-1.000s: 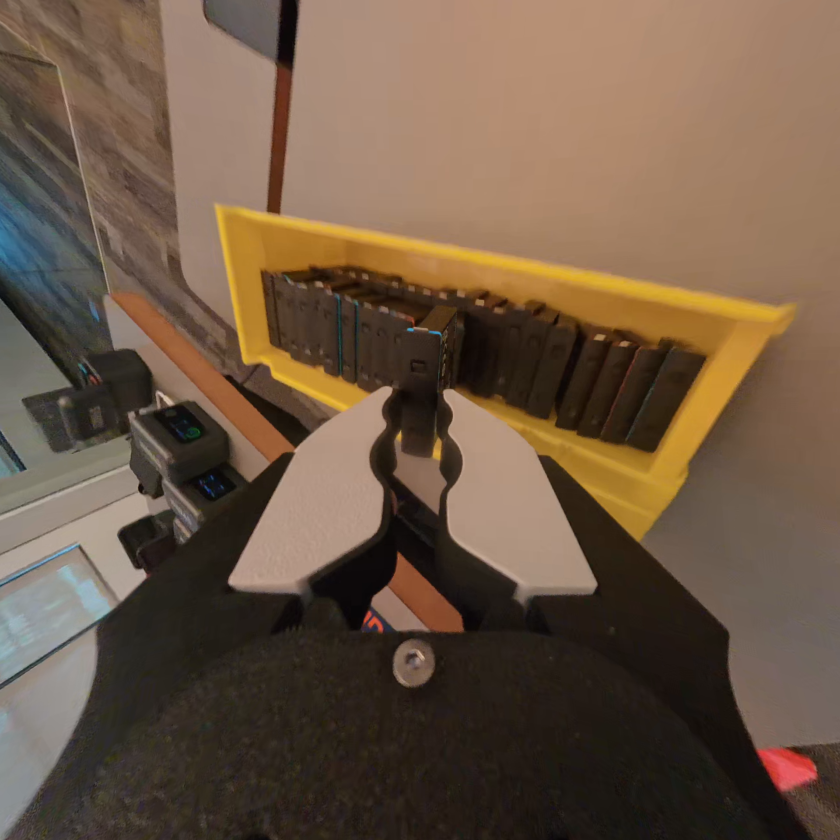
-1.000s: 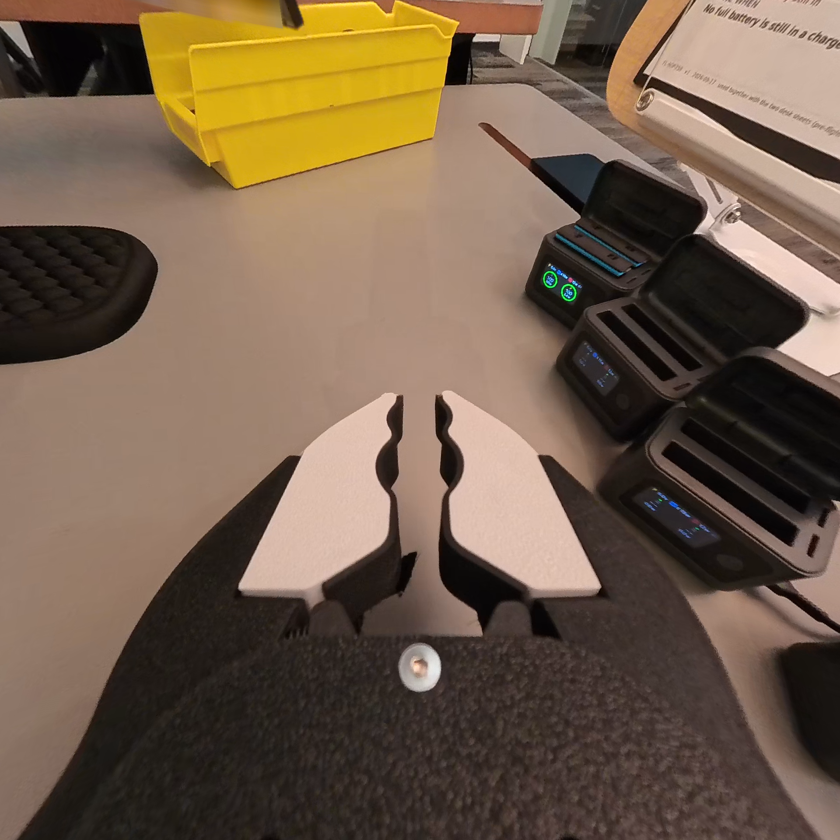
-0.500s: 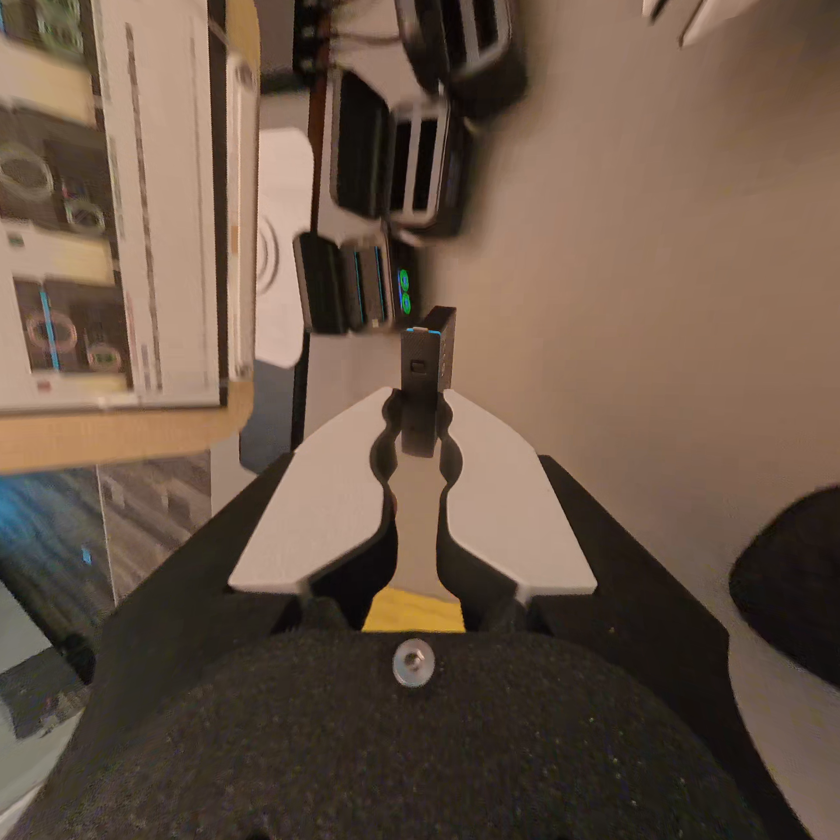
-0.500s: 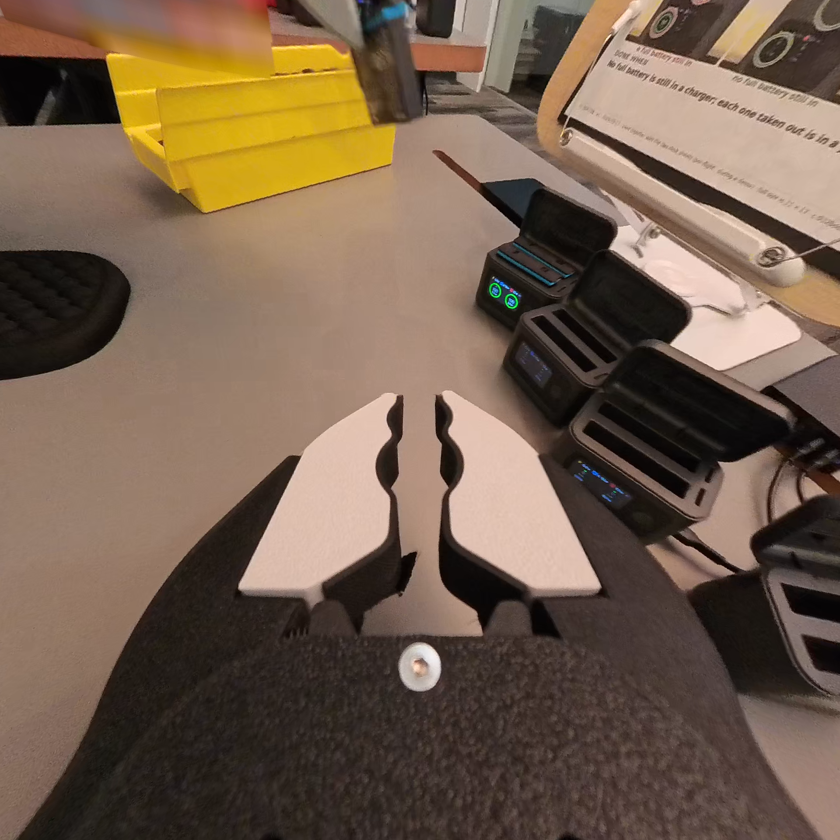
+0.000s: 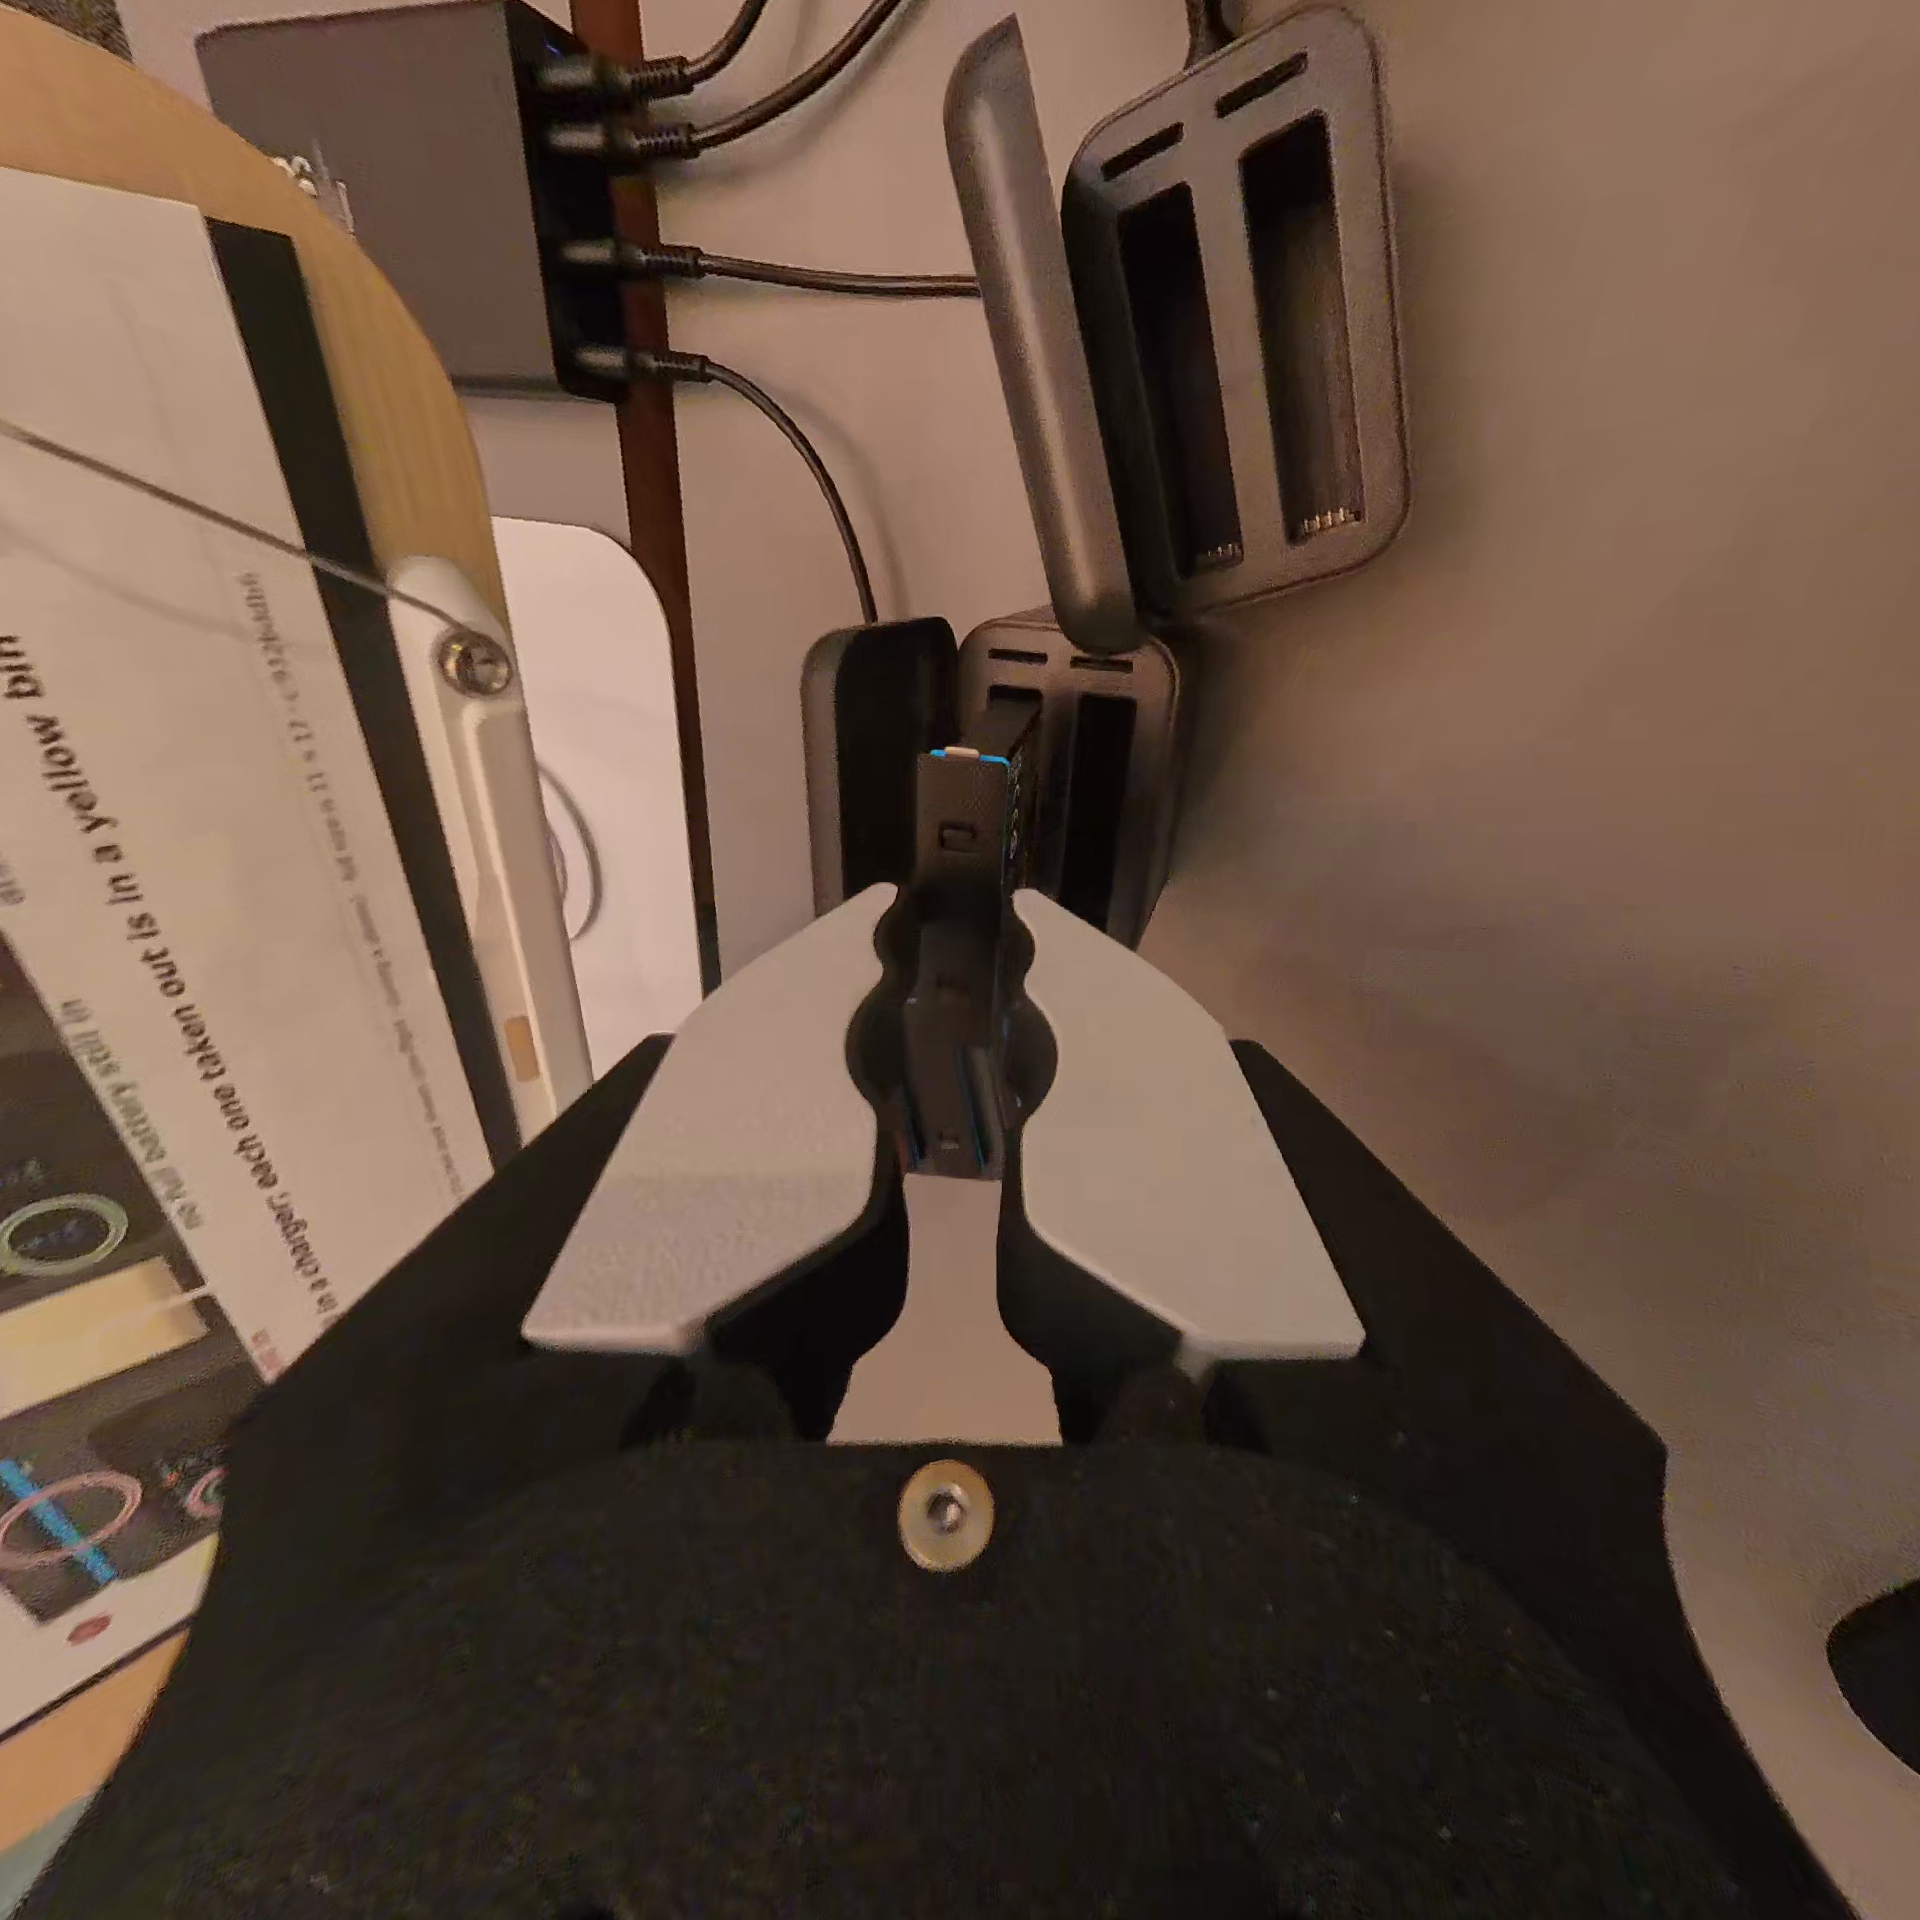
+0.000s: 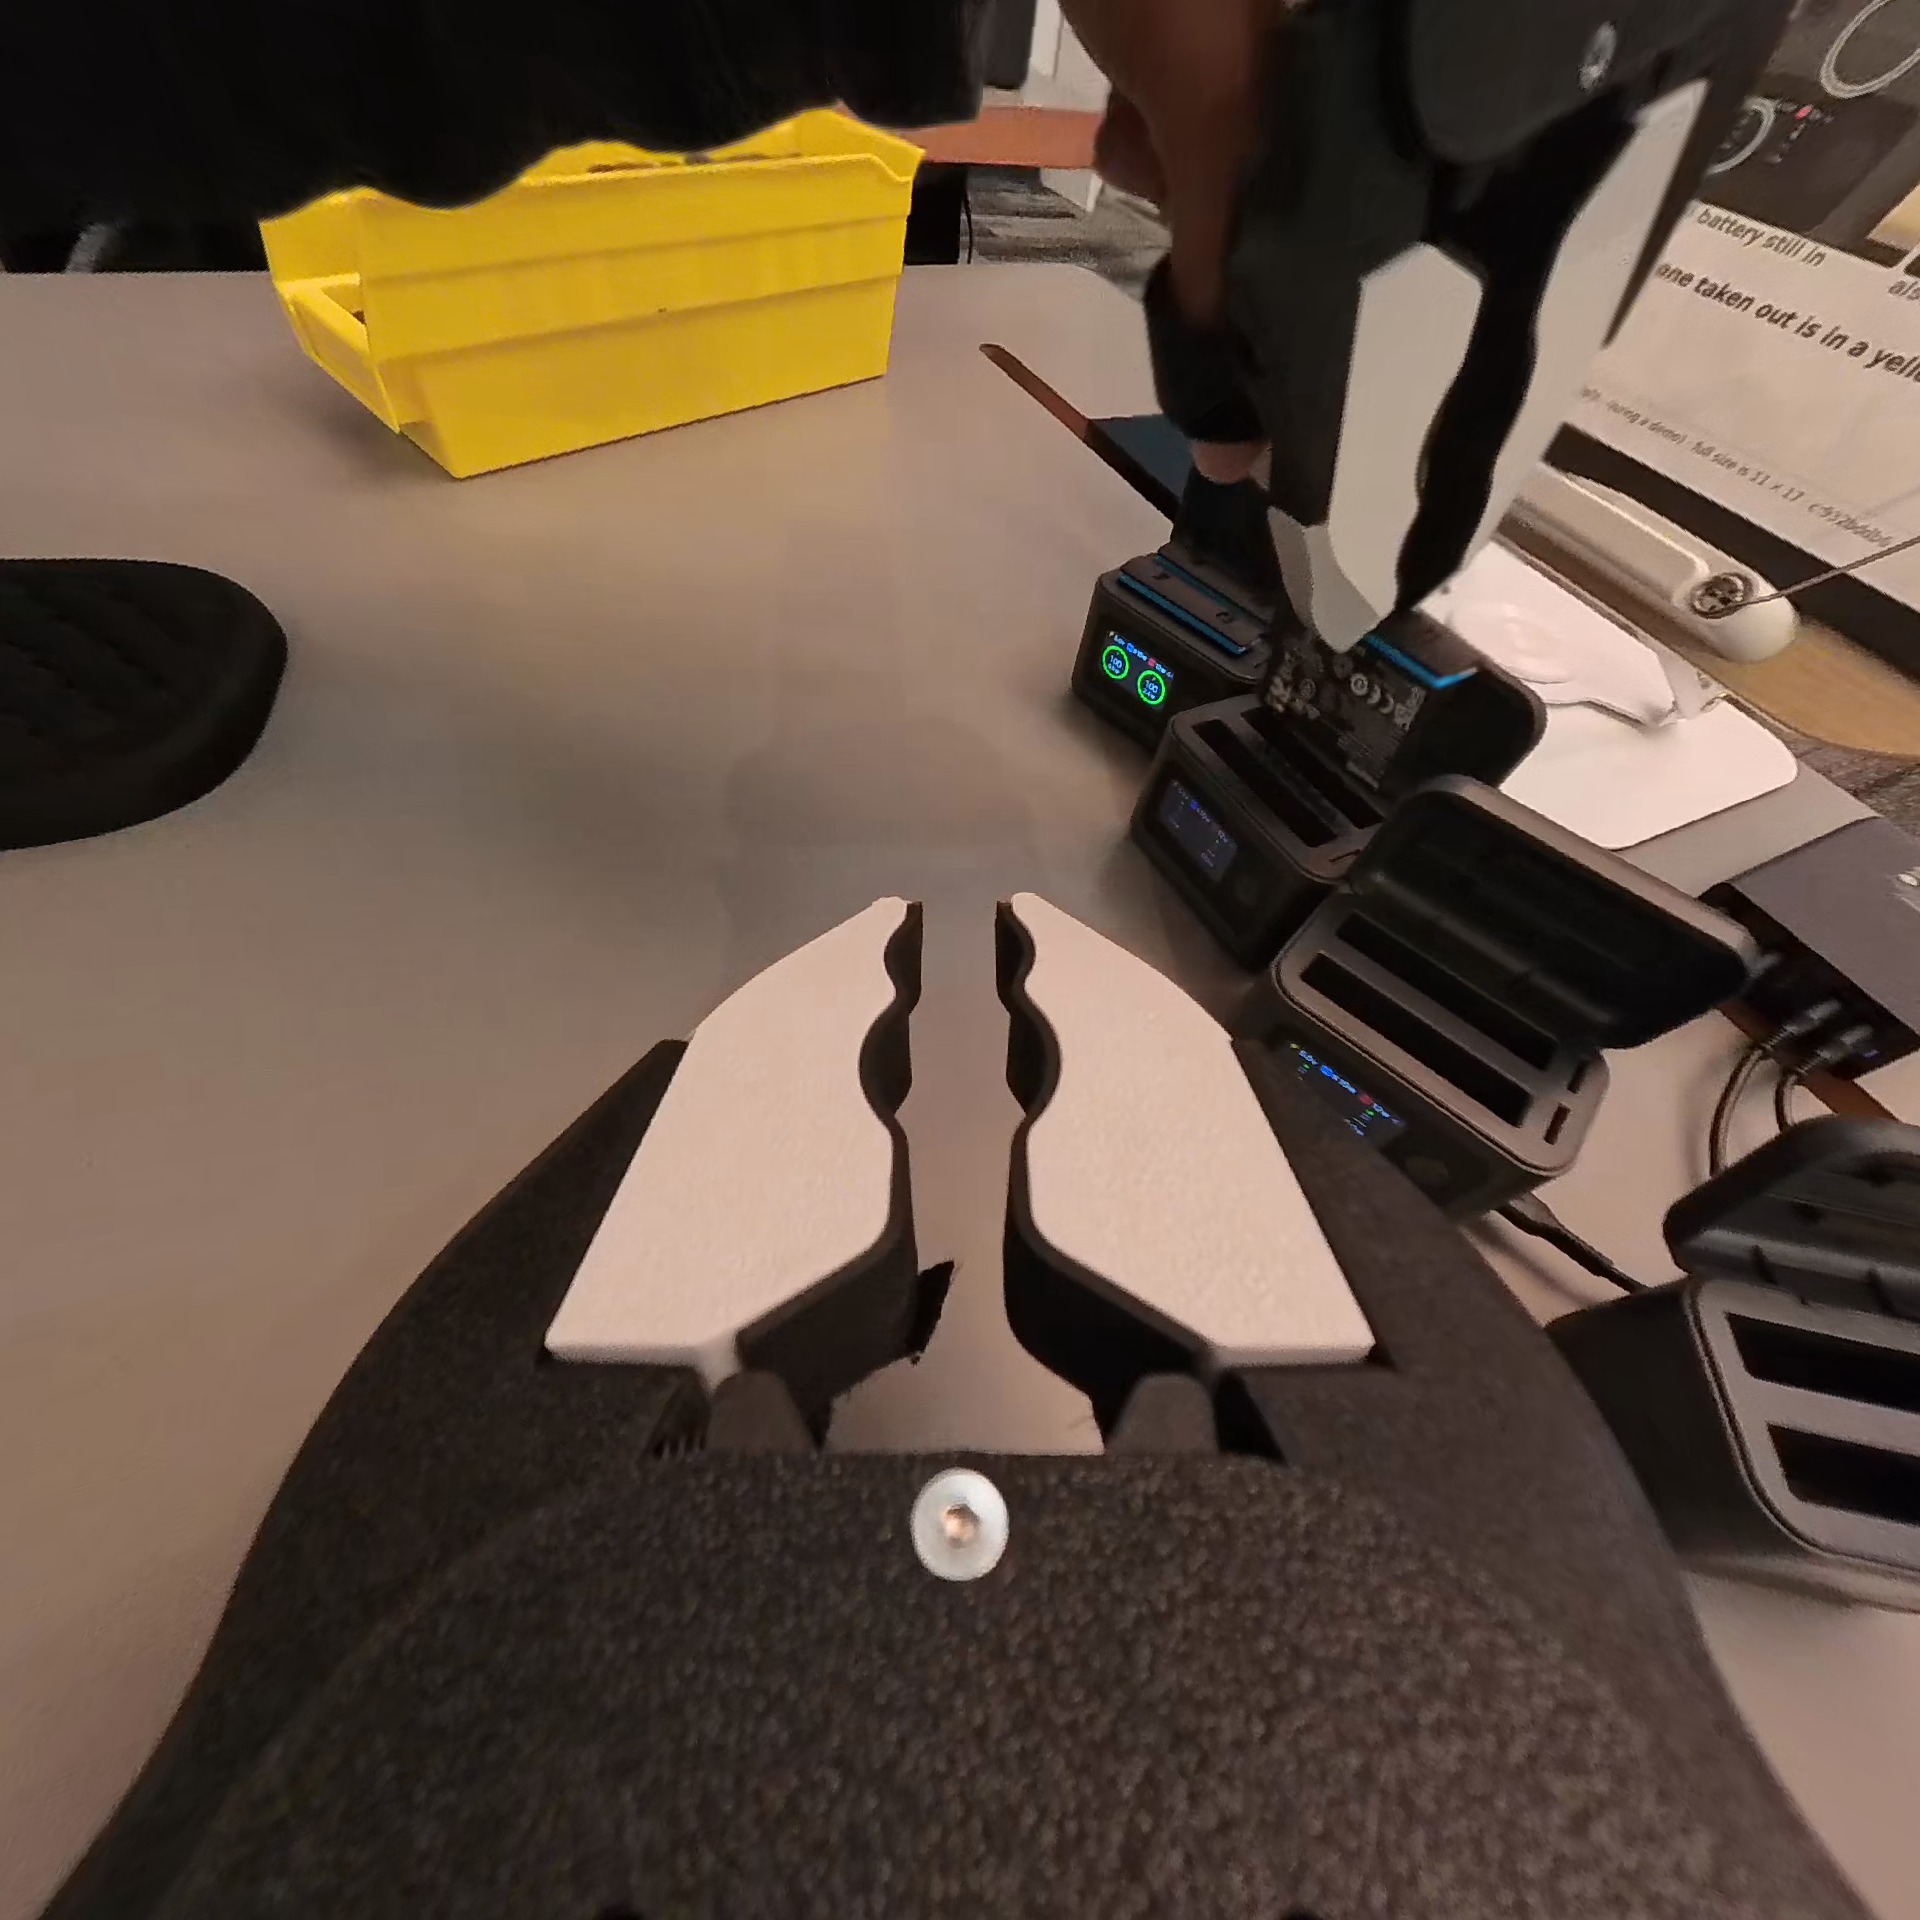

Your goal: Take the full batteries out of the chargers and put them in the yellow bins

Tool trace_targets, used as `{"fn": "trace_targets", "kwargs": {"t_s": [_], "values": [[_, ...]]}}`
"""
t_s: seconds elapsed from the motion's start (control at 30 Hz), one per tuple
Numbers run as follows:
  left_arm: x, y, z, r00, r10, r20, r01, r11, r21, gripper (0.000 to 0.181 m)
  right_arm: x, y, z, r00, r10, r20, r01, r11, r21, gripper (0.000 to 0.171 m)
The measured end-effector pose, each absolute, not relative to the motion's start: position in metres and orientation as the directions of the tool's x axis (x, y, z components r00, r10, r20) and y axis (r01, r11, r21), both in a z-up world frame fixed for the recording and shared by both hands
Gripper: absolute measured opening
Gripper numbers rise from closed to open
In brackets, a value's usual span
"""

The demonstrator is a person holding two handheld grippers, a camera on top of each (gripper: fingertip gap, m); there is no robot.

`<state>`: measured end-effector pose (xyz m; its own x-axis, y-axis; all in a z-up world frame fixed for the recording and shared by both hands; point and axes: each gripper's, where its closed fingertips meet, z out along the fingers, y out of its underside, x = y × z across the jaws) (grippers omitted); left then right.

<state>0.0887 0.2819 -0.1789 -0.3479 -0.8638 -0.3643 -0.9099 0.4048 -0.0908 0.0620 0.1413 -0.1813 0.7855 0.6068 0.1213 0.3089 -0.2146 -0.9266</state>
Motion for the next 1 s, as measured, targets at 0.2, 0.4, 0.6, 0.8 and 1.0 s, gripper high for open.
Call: {"fn": "trace_targets", "kwargs": {"t_s": [0.2,0.4,0.6,0.8,1.0], "values": [[0.092,0.291,-0.191,-0.361,-0.871,-0.332,-0.915,0.399,-0.053,0.015,0.061,0.141,-0.181,0.783,0.610,0.120,0.308,-0.213,-0.927,0.013],[0.094,0.290,-0.191,-0.375,-0.885,-0.274,-0.913,0.404,-0.054,0.015,0.061,0.141,-0.182,0.783,0.611,0.118,0.307,-0.214,-0.927,0.013],[0.093,0.289,-0.193,-0.381,-0.897,-0.226,-0.911,0.406,-0.075,0.015,0.061,0.141,-0.181,0.782,0.612,0.114,0.302,-0.212,-0.929,0.013],[0.090,0.293,-0.202,-0.371,-0.901,-0.225,-0.916,0.395,-0.072,0.016,0.061,0.141,-0.181,0.781,0.613,0.116,0.303,-0.211,-0.929,0.013],[0.086,0.296,-0.205,-0.393,-0.890,-0.233,-0.914,0.406,-0.009,0.016,0.061,0.141,-0.181,0.781,0.613,0.116,0.304,-0.211,-0.929,0.013]]}}
